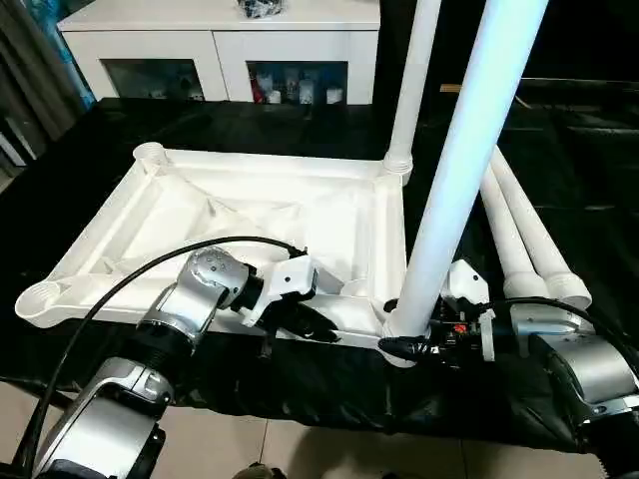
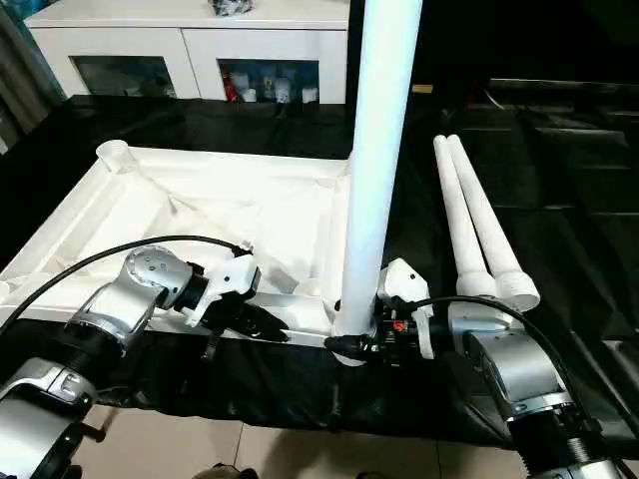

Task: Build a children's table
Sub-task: Rotate leg to tighten

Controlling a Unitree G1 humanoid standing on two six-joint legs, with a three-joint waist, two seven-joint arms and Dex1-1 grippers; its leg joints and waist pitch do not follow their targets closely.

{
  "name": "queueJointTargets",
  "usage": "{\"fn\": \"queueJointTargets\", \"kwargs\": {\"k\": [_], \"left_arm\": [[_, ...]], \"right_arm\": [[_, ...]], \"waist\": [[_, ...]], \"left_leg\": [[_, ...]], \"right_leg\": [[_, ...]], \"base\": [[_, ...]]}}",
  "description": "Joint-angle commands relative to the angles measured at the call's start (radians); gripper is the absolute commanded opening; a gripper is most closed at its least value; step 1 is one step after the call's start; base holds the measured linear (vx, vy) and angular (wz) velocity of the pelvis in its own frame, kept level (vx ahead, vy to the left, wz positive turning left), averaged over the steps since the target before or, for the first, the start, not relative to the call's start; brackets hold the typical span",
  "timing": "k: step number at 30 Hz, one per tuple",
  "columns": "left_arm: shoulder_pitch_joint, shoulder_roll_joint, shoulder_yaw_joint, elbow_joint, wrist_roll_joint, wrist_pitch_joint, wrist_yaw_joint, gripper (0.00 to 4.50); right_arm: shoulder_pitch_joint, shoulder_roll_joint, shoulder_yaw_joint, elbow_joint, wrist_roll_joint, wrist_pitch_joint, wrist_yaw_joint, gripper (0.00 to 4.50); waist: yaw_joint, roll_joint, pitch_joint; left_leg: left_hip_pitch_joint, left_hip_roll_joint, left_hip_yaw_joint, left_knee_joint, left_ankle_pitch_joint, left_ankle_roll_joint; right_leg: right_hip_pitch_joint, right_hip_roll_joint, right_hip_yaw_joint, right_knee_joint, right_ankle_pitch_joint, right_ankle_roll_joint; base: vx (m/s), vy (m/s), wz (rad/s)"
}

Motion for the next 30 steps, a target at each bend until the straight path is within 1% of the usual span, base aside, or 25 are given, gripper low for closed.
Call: {"fn": "queueJointTargets", "kwargs": {"k": [1,2,3,4,5,6,7,8,9,10,11,12,13,14,16,17,18,19,20,21,22,23,24,27,30], "left_arm": [[-0.005,-0.042,-0.014,-0.017,0.003,0.011,0.045,0.0],[-0.01,-0.062,-0.004,-0.008,0.006,0.035,0.092,0.0],[-0.011,-0.069,-0.001,-0.005,0.008,0.042,0.107,0.0],[-0.013,-0.075,0.002,-0.003,0.009,0.049,0.119,0.0],[-0.017,-0.09,0.006,0.004,0.014,0.057,0.153,0.0],[-0.021,-0.115,0.01,0.013,0.02,0.078,0.201,0.0],[-0.023,-0.121,0.011,0.016,0.022,0.082,0.214,0.0],[-0.029,-0.151,0.016,0.028,0.031,0.103,0.278,0.0],[-0.034,-0.173,0.019,0.038,0.034,0.124,0.317,0.0],[-0.039,-0.194,0.025,0.049,0.035,0.139,0.356,0.0],[-0.045,-0.216,0.033,0.06,0.036,0.153,0.397,0.0],[-0.052,-0.243,0.041,0.072,0.036,0.166,0.441,0.0],[-0.052,-0.243,0.041,0.072,0.036,0.166,0.441,0.0],[-0.064,-0.28,0.052,0.092,0.04,0.169,0.503,0.0],[-0.069,-0.298,0.057,0.099,0.046,0.165,0.531,0.0],[-0.069,-0.3,0.057,0.1,0.047,0.164,0.534,0.0],[-0.07,-0.306,0.057,0.101,0.05,0.16,0.541,0.0],[-0.071,-0.309,0.051,0.101,0.06,0.15,0.545,0.0],[-0.07,-0.308,0.047,0.101,0.067,0.144,0.546,0.0],[-0.07,-0.308,0.047,0.101,0.068,0.144,0.547,0.0],[-0.07,-0.306,0.042,0.103,0.073,0.139,0.547,0.0],[-0.07,-0.306,0.042,0.103,0.073,0.139,0.547,0.0],[-0.066,-0.298,0.039,0.097,0.074,0.134,0.537,0.0],[-0.058,-0.285,0.04,0.087,0.071,0.128,0.519,0.0],[-0.049,-0.251,0.039,0.081,0.059,0.085,0.463,0.0]], "right_arm": [[0.015,0.05,0.046,-0.007,0.002,0.008,-0.041,2.73],[0.016,0.089,0.028,0.014,-0.017,-0.012,-0.11,2.72],[0.014,0.101,0.023,0.023,-0.025,-0.018,-0.136,2.72],[0.013,0.112,0.019,0.03,-0.031,-0.023,-0.158,2.72],[0.005,0.139,0.008,0.053,-0.049,-0.026,-0.218,2.72],[-0.012,0.183,-0.015,0.097,-0.07,-0.033,-0.319,2.72],[-0.016,0.194,-0.021,0.107,-0.073,-0.034,-0.341,2.72],[-0.035,0.245,-0.048,0.154,-0.088,-0.035,-0.447,2.72],[-0.047,0.278,-0.063,0.181,-0.093,-0.041,-0.507,2.72],[-0.057,0.307,-0.076,0.203,-0.093,-0.042,-0.554,2.71],[-0.069,0.336,-0.09,0.224,-0.092,-0.046,-0.599,2.71],[-0.09,0.377,-0.112,0.256,-0.087,-0.049,-0.663,2.71],[-0.09,0.377,-0.112,0.256,-0.087,-0.049,-0.663,2.71],[-0.123,0.436,-0.137,0.301,-0.08,-0.066,-0.737,2.71],[-0.142,0.467,-0.144,0.323,-0.081,-0.084,-0.767,2.71],[-0.144,0.471,-0.144,0.326,-0.081,-0.086,-0.771,2.71],[-0.154,0.484,-0.147,0.336,-0.085,-0.097,-0.783,2.71],[-0.167,0.5,-0.15,0.349,-0.091,-0.117,-0.798,2.71],[-0.172,0.506,-0.151,0.354,-0.097,-0.132,-0.803,2.71],[-0.174,0.507,-0.151,0.356,-0.097,-0.134,-0.804,2.71],[-0.183,0.518,-0.161,0.37,-0.099,-0.153,-0.81,3.05],[-0.183,0.518,-0.161,0.37,-0.099,-0.153,-0.81,3.26],[-0.183,0.514,-0.162,0.37,-0.099,-0.159,-0.797,3.26],[-0.177,0.502,-0.16,0.357,-0.096,-0.16,-0.77,3.62],[-0.171,0.461,-0.152,0.34,-0.1,-0.165,-0.72,3.91]], "waist": [[-0.002,-0.01,-0.049],[-0.003,-0.009,-0.046],[-0.006,-0.01,-0.045],[-0.01,-0.012,-0.042],[-0.016,-0.012,-0.042],[-0.018,-0.008,-0.042],[-0.028,-0.01,-0.039],[-0.037,-0.01,-0.04],[-0.04,-0.007,-0.039],[-0.046,-0.008,-0.039],[-0.048,-0.009,-0.04],[-0.049,-0.009,-0.039],[-0.051,-0.004,-0.042],[-0.053,-0.002,-0.043],[-0.051,-0.001,-0.047],[-0.05,-0.001,-0.047],[-0.048,-0.001,-0.048],[-0.049,-0.002,-0.051],[-0.05,-0.001,-0.052],[-0.049,0.0,-0.052],[-0.049,-0.003,-0.054],[-0.048,-0.001,-0.054],[-0.048,-0.005,-0.054],[-0.047,-0.002,-0.054],[-0.047,-0.002,-0.054]], "left_leg": [[0.011,0.06,-0.021,-0.066,-0.261,0.066],[0.013,0.058,-0.021,-0.068,-0.288,0.056],[0.015,0.059,-0.021,-0.07,-0.3,0.049],[0.016,0.057,-0.025,-0.072,-0.323,0.035],[0.016,0.056,-0.028,-0.074,-0.334,0.023],[0.018,0.054,-0.029,-0.075,-0.344,0.021],[0.018,0.052,-0.03,-0.075,-0.367,0.011],[0.018,0.049,-0.033,-0.075,-0.378,0.0],[0.02,0.048,-0.035,-0.075,-0.389,-0.002],[0.023,0.046,-0.036,-0.073,-0.399,-0.004],[0.022,0.045,-0.035,-0.073,-0.395,0.005],[0.022,0.045,-0.033,-0.073,-0.392,0.01],[0.023,0.045,-0.032,-0.072,-0.391,0.012],[0.019,0.045,-0.034,-0.073,-0.387,0.011],[0.023,0.045,-0.033,-0.073,-0.388,0.012],[0.017,0.047,-0.032,-0.075,-0.374,0.018],[0.016,0.047,-0.032,-0.075,-0.366,0.021],[0.015,0.049,-0.03,-0.075,-0.355,0.025],[0.011,0.048,-0.03,-0.074,-0.343,0.027],[0.011,0.048,-0.03,-0.074,-0.339,0.029],[0.011,0.048,-0.028,-0.072,-0.329,0.034],[0.01,0.048,-0.027,-0.071,-0.32,0.039],[0.011,0.048,-0.026,-0.071,-0.317,0.042],[0.011,0.048,-0.025,-0.071,-0.307,0.05],[0.009,0.048,-0.026,-0.071,-0.311,0.052]], "right_leg": [[0.046,-0.073,0.044,-0.075,-0.298,-0.225],[0.045,-0.073,0.044,-0.08,-0.346,-0.214],[0.043,-0.074,0.044,-0.082,-0.371,-0.208],[0.042,-0.076,0.043,-0.087,-0.425,-0.192],[0.042,-0.077,0.043,-0.09,-0.456,-0.179],[0.04,-0.076,0.043,-0.093,-0.471,-0.173],[0.036,-0.075,0.042,-0.097,-0.504,-0.165],[0.035,-0.076,0.039,-0.097,-0.531,-0.156],[0.033,-0.076,0.038,-0.101,-0.549,-0.148],[0.031,-0.075,0.036,-0.105,-0.569,-0.135],[0.033,-0.074,0.037,-0.109,-0.566,-0.129],[0.031,-0.074,0.038,-0.11,-0.563,-0.129],[0.028,-0.074,0.039,-0.111,-0.545,-0.138],[0.031,-0.072,0.037,-0.107,-0.525,-0.141],[0.03,-0.071,0.037,-0.107,-0.498,-0.144],[0.036,-0.071,0.039,-0.103,-0.459,-0.151],[0.036,-0.07,0.04,-0.101,-0.436,-0.155],[0.037,-0.07,0.042,-0.095,-0.394,-0.17],[0.041,-0.071,0.041,-0.091,-0.367,-0.181],[0.042,-0.071,0.041,-0.089,-0.356,-0.185],[0.043,-0.072,0.043,-0.086,-0.336,-0.195],[0.044,-0.072,0.043,-0.086,-0.327,-0.2],[0.044,-0.071,0.043,-0.087,-0.324,-0.2],[0.045,-0.072,0.043,-0.087,-0.33,-0.201],[0.047,-0.072,0.042,-0.086,-0.339,-0.198]], "base": [[0.0,0.0,0.0],[0.0,0.0,0.0],[0.0,0.0,0.0],[0.0,0.0,0.0],[0.0,0.0,0.0],[0.0,0.0,0.0],[0.0,0.0,0.0],[0.0,0.0,0.0],[0.0,0.0,0.0],[0.0,0.0,0.0],[0.0,0.0,0.0],[0.0,0.0,0.0],[0.0,0.0,0.0],[0.0,0.0,0.0],[0.0,0.0,0.0],[0.0,0.0,0.0],[0.0,0.0,0.0],[0.0,0.0,0.0],[0.0,0.0,0.0],[0.0,0.0,0.0],[0.0,0.0,0.0],[0.0,0.0,0.0],[0.0,0.0,0.0],[0.0,0.0,0.0],[0.0,0.0,0.0]]}}
